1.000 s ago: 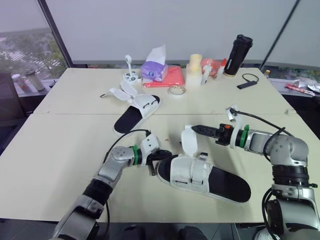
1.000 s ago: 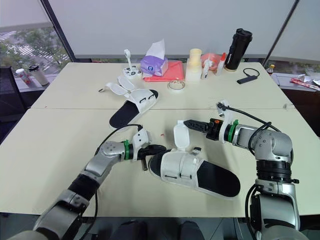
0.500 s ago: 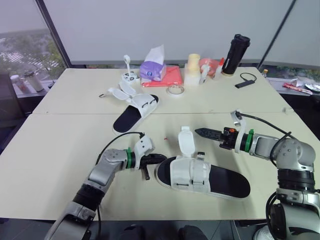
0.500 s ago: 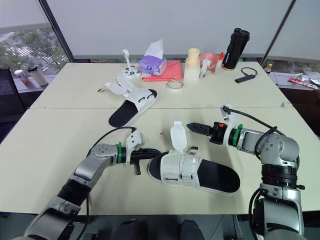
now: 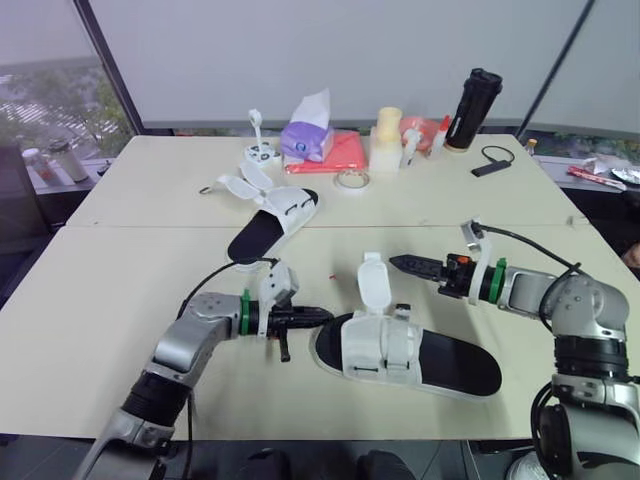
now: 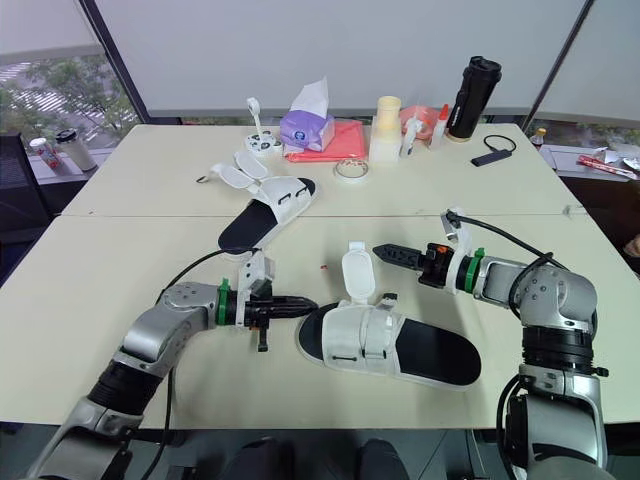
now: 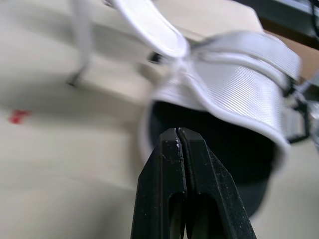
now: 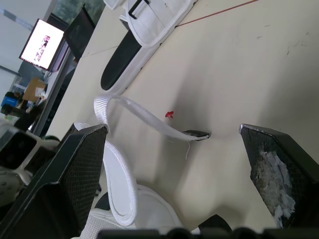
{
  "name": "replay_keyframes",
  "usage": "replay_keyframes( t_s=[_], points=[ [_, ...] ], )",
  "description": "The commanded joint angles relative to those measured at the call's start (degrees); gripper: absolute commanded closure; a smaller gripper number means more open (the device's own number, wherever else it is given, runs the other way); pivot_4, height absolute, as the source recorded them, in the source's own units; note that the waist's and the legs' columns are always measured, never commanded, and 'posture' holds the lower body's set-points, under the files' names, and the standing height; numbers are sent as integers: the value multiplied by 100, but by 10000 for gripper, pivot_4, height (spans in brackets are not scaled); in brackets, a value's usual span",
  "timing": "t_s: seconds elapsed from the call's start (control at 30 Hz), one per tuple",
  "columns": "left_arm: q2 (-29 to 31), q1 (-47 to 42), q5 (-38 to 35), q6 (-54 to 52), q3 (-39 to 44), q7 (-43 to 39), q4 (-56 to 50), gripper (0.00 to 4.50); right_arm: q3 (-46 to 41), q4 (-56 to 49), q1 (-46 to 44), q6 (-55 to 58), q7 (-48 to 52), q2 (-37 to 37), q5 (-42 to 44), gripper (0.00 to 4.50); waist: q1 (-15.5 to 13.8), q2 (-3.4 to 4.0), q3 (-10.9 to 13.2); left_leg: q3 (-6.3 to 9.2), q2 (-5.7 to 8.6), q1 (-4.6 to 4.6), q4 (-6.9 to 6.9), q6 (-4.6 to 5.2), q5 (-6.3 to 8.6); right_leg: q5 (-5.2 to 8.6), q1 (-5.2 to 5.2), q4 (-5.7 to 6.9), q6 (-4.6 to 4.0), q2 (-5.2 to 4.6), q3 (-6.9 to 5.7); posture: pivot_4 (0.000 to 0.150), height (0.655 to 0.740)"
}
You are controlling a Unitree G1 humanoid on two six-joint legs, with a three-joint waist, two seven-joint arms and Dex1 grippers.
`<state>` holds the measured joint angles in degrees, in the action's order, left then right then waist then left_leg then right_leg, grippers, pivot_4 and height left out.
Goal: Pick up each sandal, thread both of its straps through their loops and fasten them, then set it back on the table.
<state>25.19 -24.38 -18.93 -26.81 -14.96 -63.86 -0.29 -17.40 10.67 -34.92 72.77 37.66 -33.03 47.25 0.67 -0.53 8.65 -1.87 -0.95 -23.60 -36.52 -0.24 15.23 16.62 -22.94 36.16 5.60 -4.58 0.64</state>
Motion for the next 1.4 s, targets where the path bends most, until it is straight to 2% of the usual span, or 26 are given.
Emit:
replay_keyframes(
  t_s=[0.03, 0.23, 0.43, 0.73, 0.87, 0.97, 1.2, 1.4],
  points=[
    [-21, -23, 238, 160, -345, -94, 59, 45000, -175, 101, -268, 65, 11, -20, 122, 216, -6, 0, 0, 0, 0, 0, -2, 0, 0, -1, 1, 0, 1, 0, 0, 1500, 7400],
    [-77, 14, 430, 159, -741, -204, 217, 45000, -591, 414, -483, 649, -28, -75, 456, 216, -8, 0, 0, 3, -1, 0, -23, 0, 0, -2, 15, 0, 5, 1, 0, 1500, 7400],
    [-183, -9, 418, 117, -758, -196, 174, 45000, -544, 97, -442, 1284, -49, 82, 719, 216, -6, 0, 0, 6, -1, 0, -43, 4, 2, -2, 27, 0, 5, -4, 1, 1500, 7400],
    [-222, 19, 440, 137, -752, -131, 162, 45000, 22, 548, -759, 808, -209, 603, 216, 216, -14, 1, 0, 8, 1, 0, -49, 4, 2, -4, 29, 3, 8, -6, 1, 1500, 7400],
    [-238, 81, 474, 155, -706, 9, 168, 45000, -305, 1548, -1417, 357, -634, 973, 5, 216, 7, 1, 0, 6, 2, 0, -54, 4, 2, -6, 30, 4, 11, -6, 2, 1500, 7400],
    [-239, 106, 477, 178, -712, 35, 174, 45000, -685, 2152, -1780, 16, -847, 1048, -18, 9352, -23, 1, 1, 6, 2, 0, -55, 4, 2, -12, 31, 5, 23, -6, 2, 1500, 7400],
    [-262, 117, 496, 245, -701, 87, 247, 45000, -693, 2104, -1935, 129, -865, 1059, 2, 44559, -7, 3, 1, 5, 5, 0, -56, 4, 3, -13, 36, 0, 23, -9, 5, 1500, 7400],
    [-265, 139, 522, 327, -690, 111, 323, 45000, -405, 1728, -1764, 193, -714, 874, -134, 44559, -8, 3, 1, 5, 5, 1, -60, 4, 3, -13, 37, 3, 23, -10, 5, 1500, 7400]
  ],
)
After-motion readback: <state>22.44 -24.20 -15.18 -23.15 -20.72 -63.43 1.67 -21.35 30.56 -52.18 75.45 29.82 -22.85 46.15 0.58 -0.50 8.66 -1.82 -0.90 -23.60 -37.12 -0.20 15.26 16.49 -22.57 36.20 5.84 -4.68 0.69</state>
